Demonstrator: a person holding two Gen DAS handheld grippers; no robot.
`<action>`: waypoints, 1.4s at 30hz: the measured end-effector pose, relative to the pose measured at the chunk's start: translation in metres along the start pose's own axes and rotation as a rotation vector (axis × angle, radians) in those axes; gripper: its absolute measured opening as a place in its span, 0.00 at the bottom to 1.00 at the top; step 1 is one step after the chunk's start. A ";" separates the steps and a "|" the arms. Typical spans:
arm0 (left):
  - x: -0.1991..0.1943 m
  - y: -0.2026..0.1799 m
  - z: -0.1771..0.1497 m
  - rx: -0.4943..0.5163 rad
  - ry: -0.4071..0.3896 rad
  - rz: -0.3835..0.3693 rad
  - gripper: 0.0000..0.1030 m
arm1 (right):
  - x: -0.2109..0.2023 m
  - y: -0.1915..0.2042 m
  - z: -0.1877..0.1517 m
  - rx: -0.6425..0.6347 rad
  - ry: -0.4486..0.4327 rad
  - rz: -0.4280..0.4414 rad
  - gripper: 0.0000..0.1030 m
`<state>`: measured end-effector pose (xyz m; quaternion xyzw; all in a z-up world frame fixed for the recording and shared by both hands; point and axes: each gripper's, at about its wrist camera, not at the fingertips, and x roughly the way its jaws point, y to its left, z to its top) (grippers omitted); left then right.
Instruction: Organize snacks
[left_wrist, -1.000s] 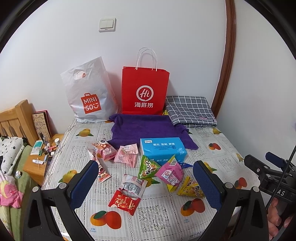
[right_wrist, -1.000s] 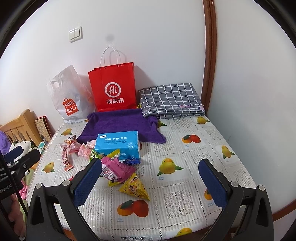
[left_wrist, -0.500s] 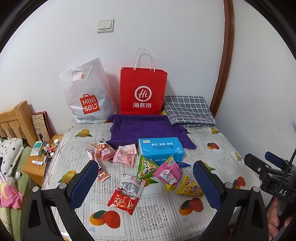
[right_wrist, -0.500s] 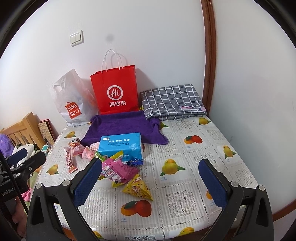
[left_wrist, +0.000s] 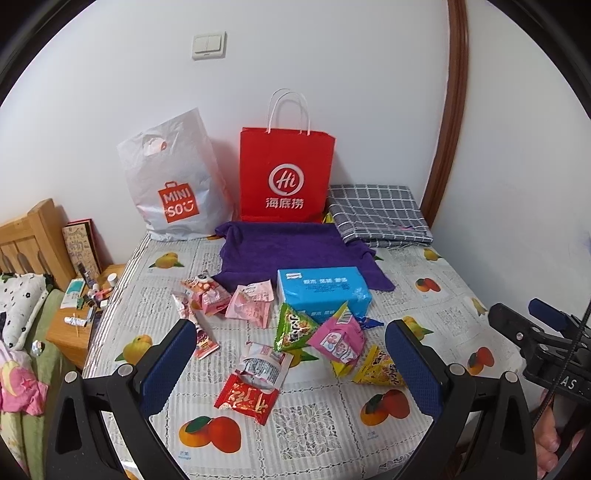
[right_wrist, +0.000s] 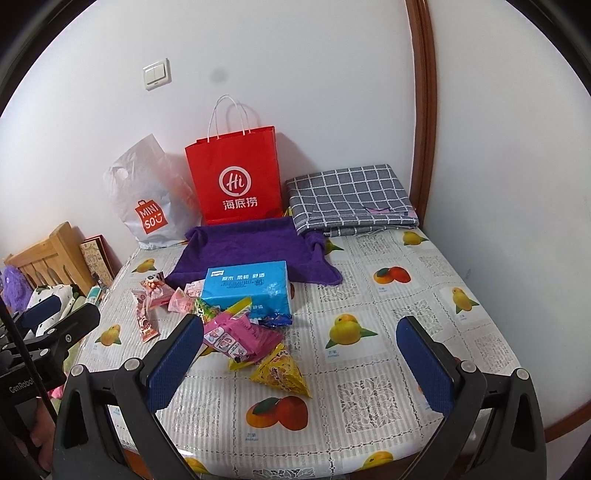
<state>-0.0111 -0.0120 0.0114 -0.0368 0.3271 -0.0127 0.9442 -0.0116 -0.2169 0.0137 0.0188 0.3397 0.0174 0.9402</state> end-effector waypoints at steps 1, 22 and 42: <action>0.001 0.001 0.000 -0.001 0.001 0.002 0.99 | 0.001 0.000 0.000 -0.003 0.001 0.001 1.00; 0.082 0.033 -0.020 -0.010 0.133 0.033 0.97 | 0.089 -0.003 -0.044 -0.049 0.093 0.088 0.91; 0.151 0.095 -0.059 -0.078 0.287 0.072 0.95 | 0.193 0.018 -0.105 -0.146 0.250 0.182 0.57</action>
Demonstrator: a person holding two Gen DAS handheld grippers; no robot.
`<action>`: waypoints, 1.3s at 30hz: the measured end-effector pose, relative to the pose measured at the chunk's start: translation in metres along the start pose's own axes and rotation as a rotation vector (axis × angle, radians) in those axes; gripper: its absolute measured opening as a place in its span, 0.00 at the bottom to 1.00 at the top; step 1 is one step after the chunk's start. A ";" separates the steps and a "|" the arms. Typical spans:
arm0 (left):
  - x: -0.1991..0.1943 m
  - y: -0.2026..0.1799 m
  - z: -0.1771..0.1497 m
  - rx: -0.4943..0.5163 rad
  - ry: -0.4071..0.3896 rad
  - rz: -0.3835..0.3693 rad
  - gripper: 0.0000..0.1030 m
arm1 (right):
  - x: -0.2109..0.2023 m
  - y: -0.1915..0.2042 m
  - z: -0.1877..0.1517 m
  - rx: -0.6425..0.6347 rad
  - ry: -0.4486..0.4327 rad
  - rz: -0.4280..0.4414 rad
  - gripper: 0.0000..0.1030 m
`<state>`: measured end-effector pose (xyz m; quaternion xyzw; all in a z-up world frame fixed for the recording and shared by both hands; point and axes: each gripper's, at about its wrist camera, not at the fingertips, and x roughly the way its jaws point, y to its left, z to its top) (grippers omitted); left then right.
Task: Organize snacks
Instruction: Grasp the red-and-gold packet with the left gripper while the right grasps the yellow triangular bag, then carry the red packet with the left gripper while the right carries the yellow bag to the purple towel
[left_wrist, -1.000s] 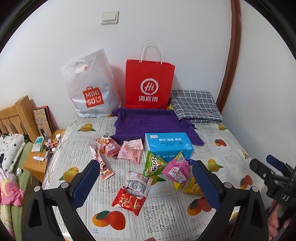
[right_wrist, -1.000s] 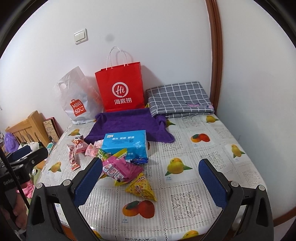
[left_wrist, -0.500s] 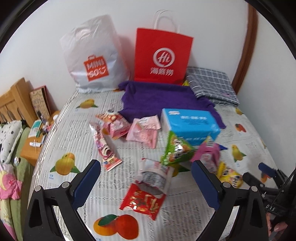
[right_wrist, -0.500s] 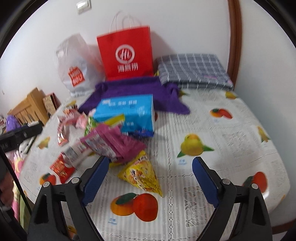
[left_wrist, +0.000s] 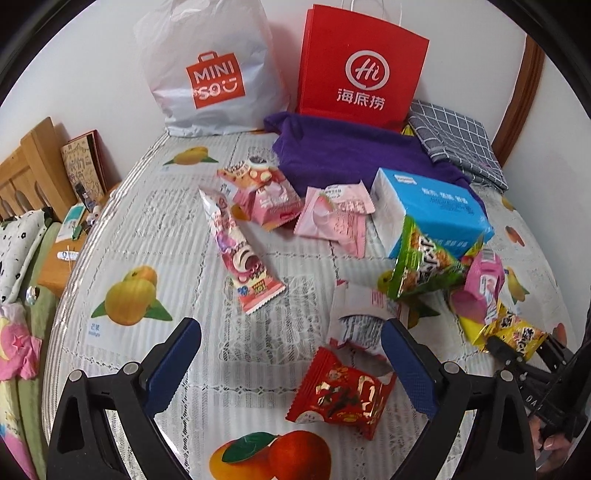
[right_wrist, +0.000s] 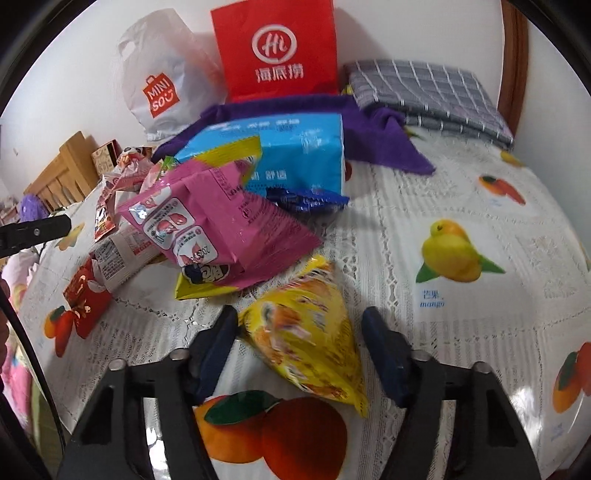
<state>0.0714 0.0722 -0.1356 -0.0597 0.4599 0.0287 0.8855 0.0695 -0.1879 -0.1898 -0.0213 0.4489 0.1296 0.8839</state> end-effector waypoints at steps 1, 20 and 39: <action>0.001 0.000 -0.002 0.003 0.004 -0.003 0.95 | -0.001 -0.001 0.000 0.007 -0.006 0.005 0.56; 0.029 -0.041 -0.048 0.199 0.076 0.005 0.85 | -0.018 -0.035 -0.016 0.121 -0.028 -0.068 0.53; -0.023 -0.029 -0.020 0.154 0.024 -0.071 0.44 | -0.056 -0.018 0.006 0.115 -0.066 -0.047 0.52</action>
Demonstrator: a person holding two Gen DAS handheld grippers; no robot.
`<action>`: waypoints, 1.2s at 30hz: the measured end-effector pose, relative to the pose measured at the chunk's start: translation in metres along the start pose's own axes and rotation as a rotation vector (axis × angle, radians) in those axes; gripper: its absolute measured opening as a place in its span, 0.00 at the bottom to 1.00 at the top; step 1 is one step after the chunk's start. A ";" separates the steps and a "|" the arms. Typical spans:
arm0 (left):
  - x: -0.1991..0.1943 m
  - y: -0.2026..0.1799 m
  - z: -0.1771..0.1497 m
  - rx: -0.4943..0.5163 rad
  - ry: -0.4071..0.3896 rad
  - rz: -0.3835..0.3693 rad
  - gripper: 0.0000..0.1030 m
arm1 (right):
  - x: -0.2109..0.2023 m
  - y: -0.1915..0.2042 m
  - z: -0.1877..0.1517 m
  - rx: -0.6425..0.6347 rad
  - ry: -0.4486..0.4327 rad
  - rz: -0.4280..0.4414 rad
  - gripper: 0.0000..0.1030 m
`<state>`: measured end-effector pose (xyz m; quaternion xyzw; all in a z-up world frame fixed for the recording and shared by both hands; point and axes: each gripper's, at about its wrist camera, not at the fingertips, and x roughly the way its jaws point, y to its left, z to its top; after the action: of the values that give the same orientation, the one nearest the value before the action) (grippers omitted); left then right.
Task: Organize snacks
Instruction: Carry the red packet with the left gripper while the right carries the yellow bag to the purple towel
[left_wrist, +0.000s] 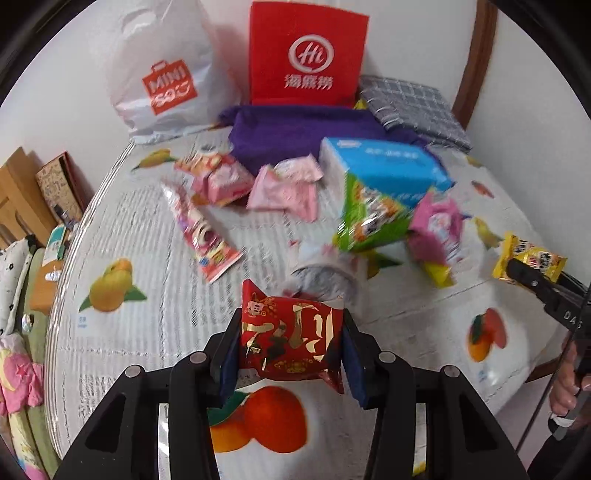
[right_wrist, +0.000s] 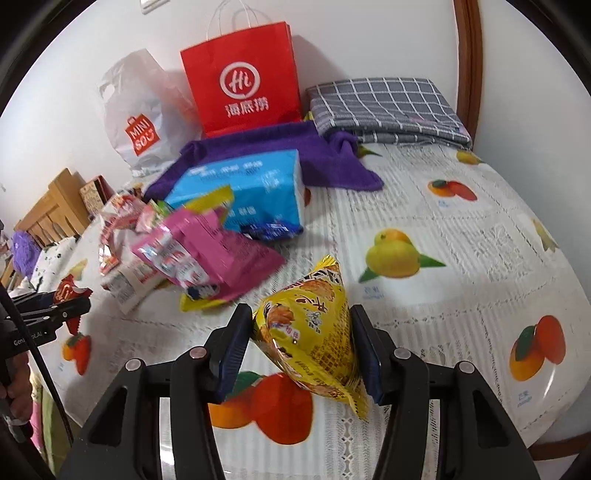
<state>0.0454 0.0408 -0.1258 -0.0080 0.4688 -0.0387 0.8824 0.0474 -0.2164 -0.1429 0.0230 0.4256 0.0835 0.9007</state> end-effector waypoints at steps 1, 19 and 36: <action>-0.002 -0.002 0.003 0.003 -0.004 -0.005 0.44 | -0.003 0.002 0.003 -0.002 -0.005 0.003 0.52; -0.010 -0.042 0.109 0.054 -0.086 -0.061 0.44 | -0.021 0.025 0.113 -0.068 -0.113 0.011 0.52; 0.040 -0.010 0.200 0.016 -0.107 -0.029 0.44 | 0.044 0.033 0.219 -0.088 -0.144 0.090 0.51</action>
<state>0.2332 0.0230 -0.0465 -0.0099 0.4206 -0.0550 0.9055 0.2390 -0.1696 -0.0336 0.0082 0.3541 0.1406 0.9245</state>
